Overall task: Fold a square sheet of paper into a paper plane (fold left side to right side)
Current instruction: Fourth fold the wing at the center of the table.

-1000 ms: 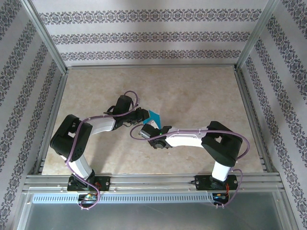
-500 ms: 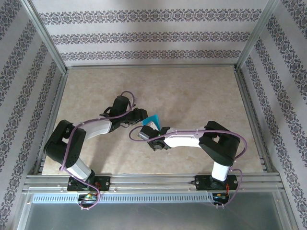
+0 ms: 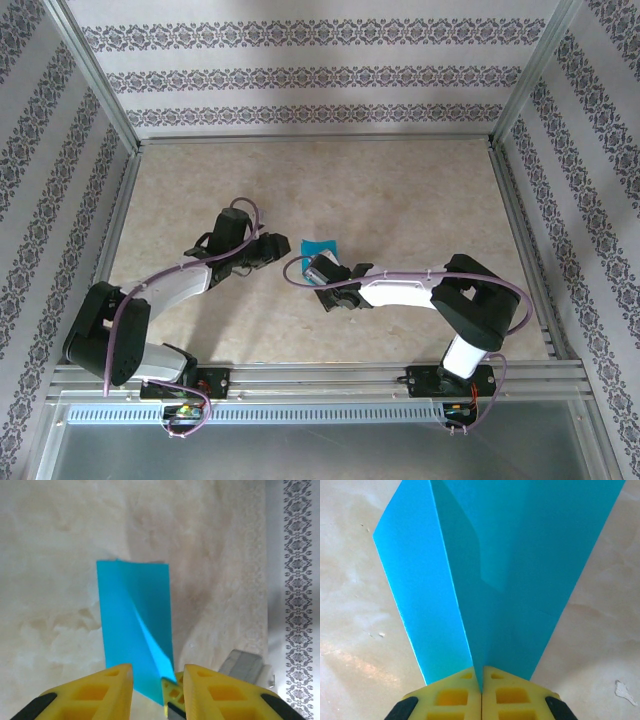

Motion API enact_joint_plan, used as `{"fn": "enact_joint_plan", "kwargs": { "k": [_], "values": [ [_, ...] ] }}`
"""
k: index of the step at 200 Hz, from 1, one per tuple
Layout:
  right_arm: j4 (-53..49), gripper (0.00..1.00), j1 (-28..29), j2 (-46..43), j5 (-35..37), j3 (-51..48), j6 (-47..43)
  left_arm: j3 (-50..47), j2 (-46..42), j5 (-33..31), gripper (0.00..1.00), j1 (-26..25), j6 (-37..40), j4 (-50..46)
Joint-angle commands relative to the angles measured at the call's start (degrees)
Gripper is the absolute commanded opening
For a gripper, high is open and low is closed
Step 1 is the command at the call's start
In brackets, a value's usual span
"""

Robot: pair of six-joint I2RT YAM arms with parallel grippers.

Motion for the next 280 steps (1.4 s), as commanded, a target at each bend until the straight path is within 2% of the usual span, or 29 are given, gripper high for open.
{"fn": "enact_joint_plan", "kwargs": {
  "k": [1, 25, 50, 150, 280],
  "values": [
    [-0.1, 0.08, -0.2, -0.5, -2.2, -1.4, -1.4, -1.5, 2.3, 2.2, 0.33, -0.8, -1.9, 3.8],
    [1.0, 0.09, -0.7, -1.1, -4.1, -1.8, -1.6, -1.2, 5.8, 3.2, 0.34, -2.2, -4.3, 8.7],
    [2.0, 0.09, -2.4, -1.2, -9.0, -2.5, -1.8, -0.1, 9.5, 4.1, 0.35, -3.7, -6.0, 12.5],
    [9.0, 0.09, -10.7, -2.0, -24.9, -8.1, -1.3, 1.6, 15.9, 3.5, 0.32, -7.9, -8.1, 16.7],
    [9.2, 0.1, -11.7, -1.3, -25.9, -8.0, -2.1, 5.9, 23.9, 2.7, 0.34, -8.9, -7.9, 18.4]
  ]
}}
